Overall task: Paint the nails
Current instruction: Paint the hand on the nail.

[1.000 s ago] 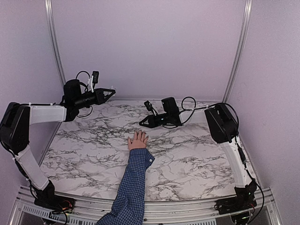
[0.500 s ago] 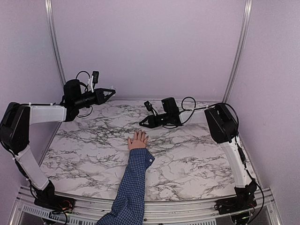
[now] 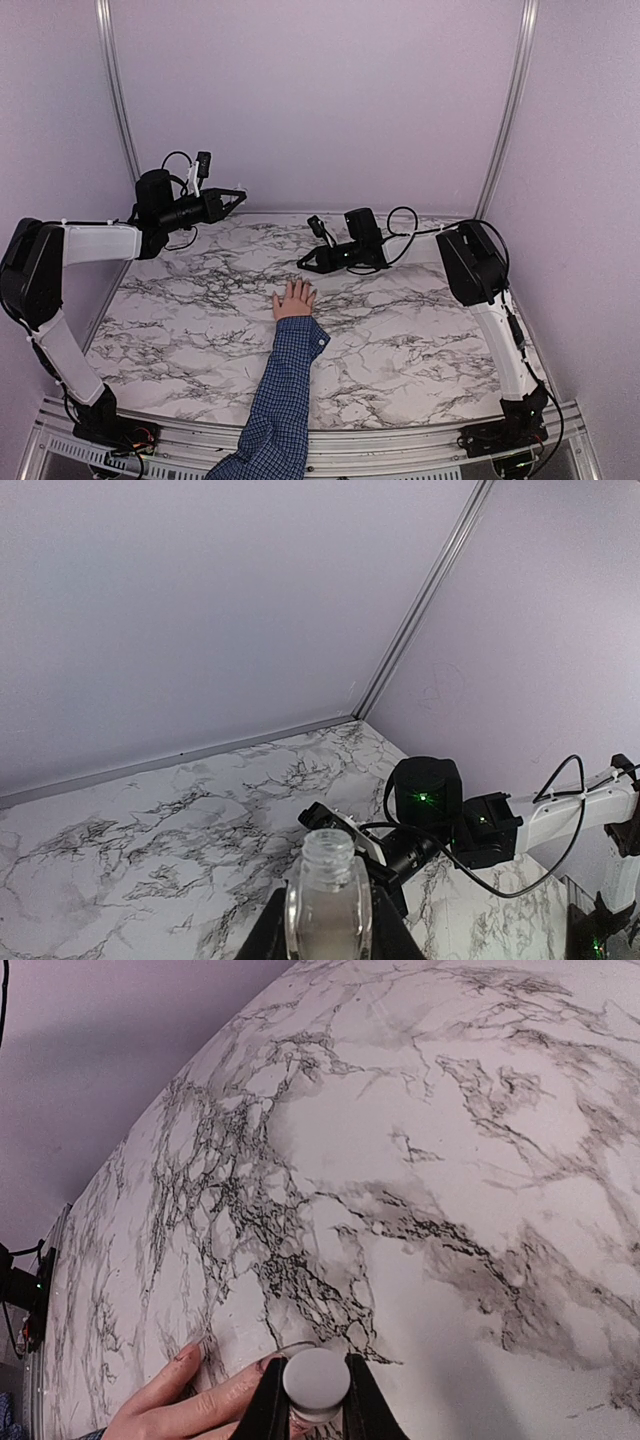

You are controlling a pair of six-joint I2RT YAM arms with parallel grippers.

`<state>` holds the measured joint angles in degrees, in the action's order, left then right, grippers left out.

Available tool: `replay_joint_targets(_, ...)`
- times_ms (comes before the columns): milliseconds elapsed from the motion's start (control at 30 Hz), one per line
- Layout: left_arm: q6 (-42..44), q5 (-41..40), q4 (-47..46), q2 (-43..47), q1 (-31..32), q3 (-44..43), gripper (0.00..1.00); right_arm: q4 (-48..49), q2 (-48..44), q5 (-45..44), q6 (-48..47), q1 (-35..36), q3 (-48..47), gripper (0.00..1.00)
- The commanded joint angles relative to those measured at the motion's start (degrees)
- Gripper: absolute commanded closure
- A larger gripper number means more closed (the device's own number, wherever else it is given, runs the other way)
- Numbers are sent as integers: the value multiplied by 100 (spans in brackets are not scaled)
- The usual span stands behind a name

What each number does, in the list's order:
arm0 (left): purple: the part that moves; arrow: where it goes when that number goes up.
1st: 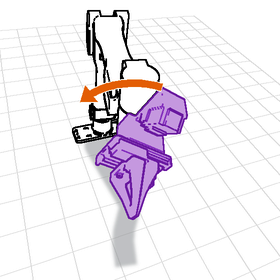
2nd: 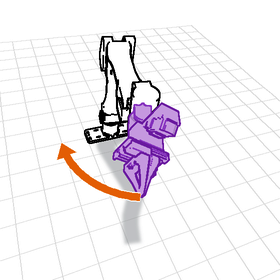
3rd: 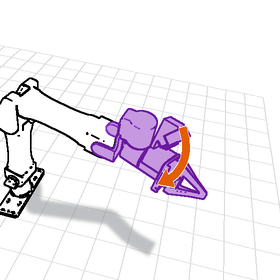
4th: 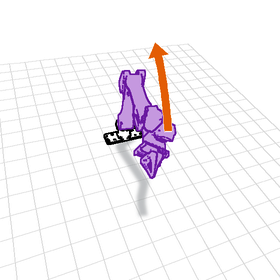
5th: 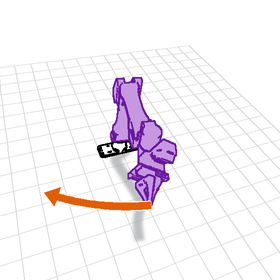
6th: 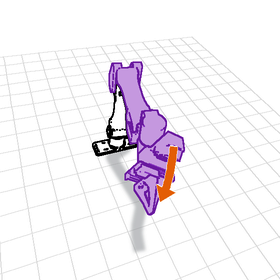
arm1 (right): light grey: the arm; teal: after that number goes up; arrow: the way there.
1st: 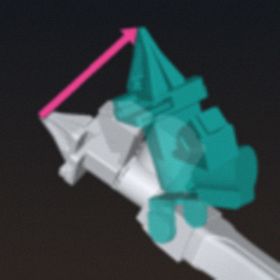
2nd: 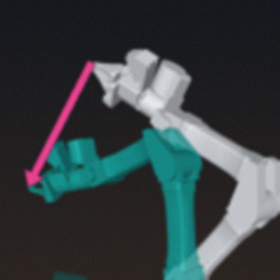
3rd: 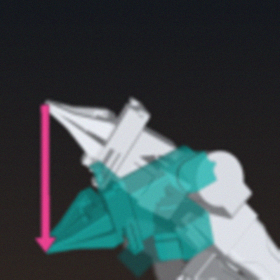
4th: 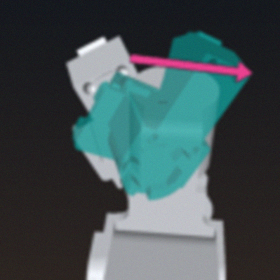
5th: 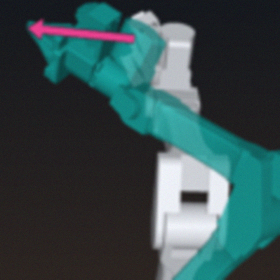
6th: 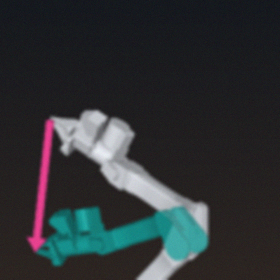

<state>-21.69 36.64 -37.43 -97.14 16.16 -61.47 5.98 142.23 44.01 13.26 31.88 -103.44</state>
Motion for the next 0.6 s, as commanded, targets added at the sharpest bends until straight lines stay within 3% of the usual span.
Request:
replay_joint_targets(0, 52, 105, -239, 85, -34, 28, 100, 56, 50, 11, -87, 45, 9, 100)
replay_joint_targets(567, 67, 106, -239, 33, -37, -22, 100, 35, 102, -74, -69, 29, -112, 100)
